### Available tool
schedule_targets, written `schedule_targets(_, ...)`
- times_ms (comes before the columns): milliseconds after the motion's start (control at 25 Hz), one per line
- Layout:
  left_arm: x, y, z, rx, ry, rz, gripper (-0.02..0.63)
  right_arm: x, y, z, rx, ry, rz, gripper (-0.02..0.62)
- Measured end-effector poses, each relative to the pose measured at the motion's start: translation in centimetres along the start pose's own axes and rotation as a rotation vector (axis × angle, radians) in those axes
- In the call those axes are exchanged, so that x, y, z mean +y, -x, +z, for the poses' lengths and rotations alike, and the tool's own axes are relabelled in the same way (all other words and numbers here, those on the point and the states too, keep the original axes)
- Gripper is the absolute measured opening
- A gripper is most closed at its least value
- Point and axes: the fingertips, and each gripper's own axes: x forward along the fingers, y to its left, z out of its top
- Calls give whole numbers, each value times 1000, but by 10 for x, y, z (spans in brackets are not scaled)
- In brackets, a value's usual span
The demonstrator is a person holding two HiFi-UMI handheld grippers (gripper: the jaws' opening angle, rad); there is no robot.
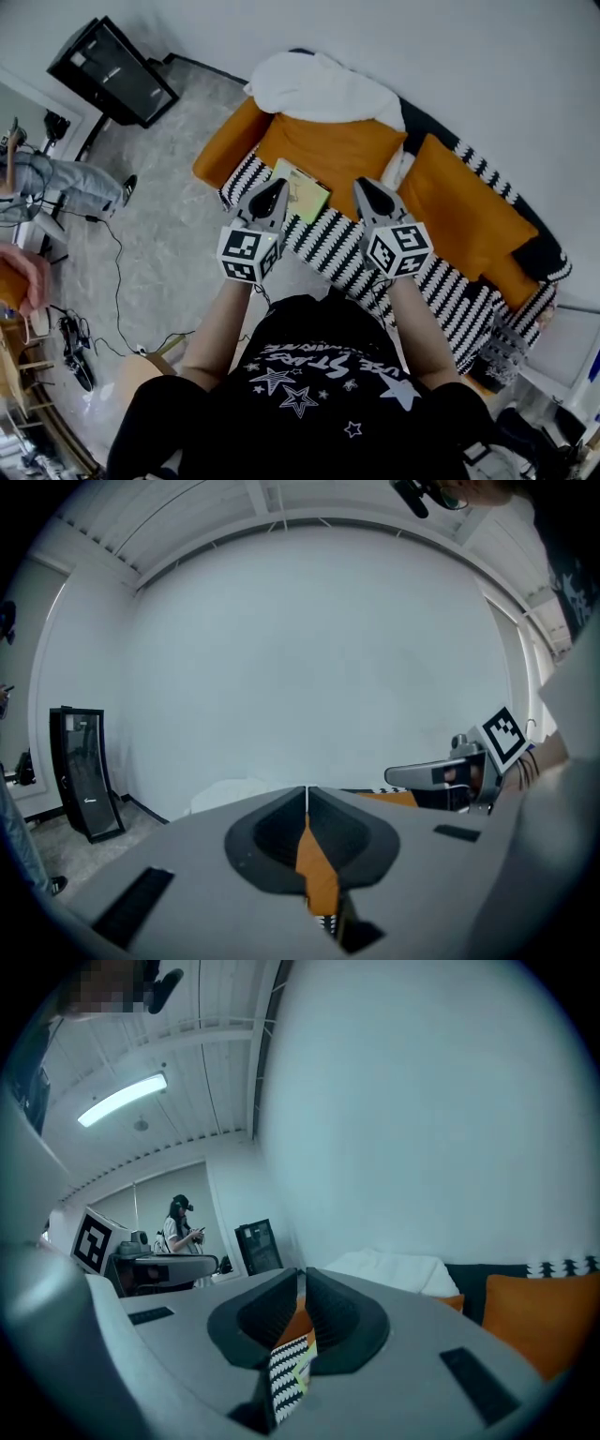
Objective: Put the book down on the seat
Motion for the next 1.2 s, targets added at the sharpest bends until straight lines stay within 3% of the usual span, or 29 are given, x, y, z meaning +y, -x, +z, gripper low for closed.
schedule_targets(200, -13, 19, -17, -19, -3, -27, 15, 15, 21, -25, 0, -45, -21, 44)
schedule_targets(720, -25, 118, -47, -26, 8, -142, 15, 114, 71, -61, 7, -7, -90, 44)
schedule_targets(1200, -40, 199, -75, -30, 15, -245, 15, 184, 127, -89, -12, -8, -209, 44)
